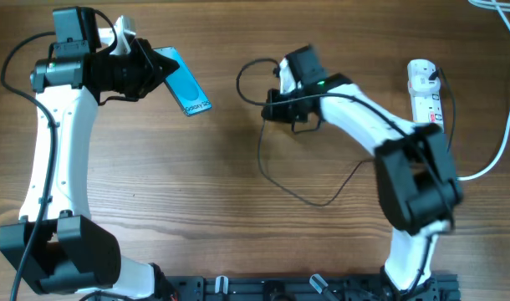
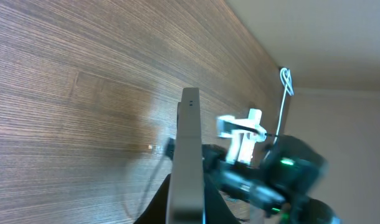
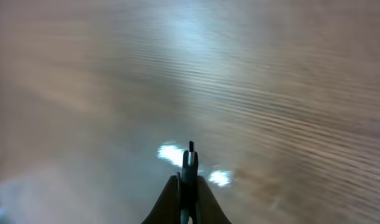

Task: Plug charger to phone and switch on socket
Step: 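Grasp the black cable's USB-C plug with the right gripper and lift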

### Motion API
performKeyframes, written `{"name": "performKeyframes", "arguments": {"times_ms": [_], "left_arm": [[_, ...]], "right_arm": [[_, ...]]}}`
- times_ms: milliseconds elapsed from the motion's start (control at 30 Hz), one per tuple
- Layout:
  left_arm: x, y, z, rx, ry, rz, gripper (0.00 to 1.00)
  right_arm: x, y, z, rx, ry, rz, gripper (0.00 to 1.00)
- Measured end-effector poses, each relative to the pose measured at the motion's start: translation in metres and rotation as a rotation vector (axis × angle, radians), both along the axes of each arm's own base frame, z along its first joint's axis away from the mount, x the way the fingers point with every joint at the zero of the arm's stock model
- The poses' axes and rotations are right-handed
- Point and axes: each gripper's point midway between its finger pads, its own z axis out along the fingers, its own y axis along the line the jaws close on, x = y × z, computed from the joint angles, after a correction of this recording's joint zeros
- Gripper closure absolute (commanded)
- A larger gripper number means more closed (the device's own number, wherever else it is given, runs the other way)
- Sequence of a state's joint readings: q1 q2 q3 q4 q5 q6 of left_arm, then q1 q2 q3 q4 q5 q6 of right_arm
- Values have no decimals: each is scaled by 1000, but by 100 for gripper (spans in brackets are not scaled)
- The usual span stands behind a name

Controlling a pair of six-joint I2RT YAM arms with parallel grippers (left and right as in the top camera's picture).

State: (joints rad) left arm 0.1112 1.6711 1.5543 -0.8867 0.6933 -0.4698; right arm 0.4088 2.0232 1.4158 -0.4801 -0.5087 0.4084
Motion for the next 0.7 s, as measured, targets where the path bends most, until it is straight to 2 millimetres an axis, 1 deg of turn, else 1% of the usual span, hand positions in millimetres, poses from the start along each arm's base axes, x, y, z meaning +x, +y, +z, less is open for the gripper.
{"name": "performKeyframes", "arguments": {"times_ms": [33,67,100,133,200,233,300,433,533,700], "left_arm": [[0,0,0,0,0,0,96],[0,0,0,0,0,0,96],[0,0,0,0,0,0,96],[0,0,0,0,0,0,96],[0,-1,0,-3,-1,-2,96],[0,-1,1,-8,-1,-6,96],[-1,-4,3,-23,-3,-16,96],[-4,-13,11,-64,-42,-79,96],[-6,-25,23,-111,-120,-173,96],[-13,-47,59,-227,-331,-377,96]], "right_arm": [[-1,3,27,64,-49,48,96],[-3,5,44,99,-81,79,96],[-7,8,69,155,-127,125,95],[-13,11,89,199,-161,164,96],[-32,16,130,293,-217,255,95],[-41,18,143,326,-224,288,95],[-57,21,155,379,-207,337,95],[-80,26,167,493,-154,428,95],[-94,29,176,562,-118,475,95],[-112,39,183,619,-88,536,95]]}}
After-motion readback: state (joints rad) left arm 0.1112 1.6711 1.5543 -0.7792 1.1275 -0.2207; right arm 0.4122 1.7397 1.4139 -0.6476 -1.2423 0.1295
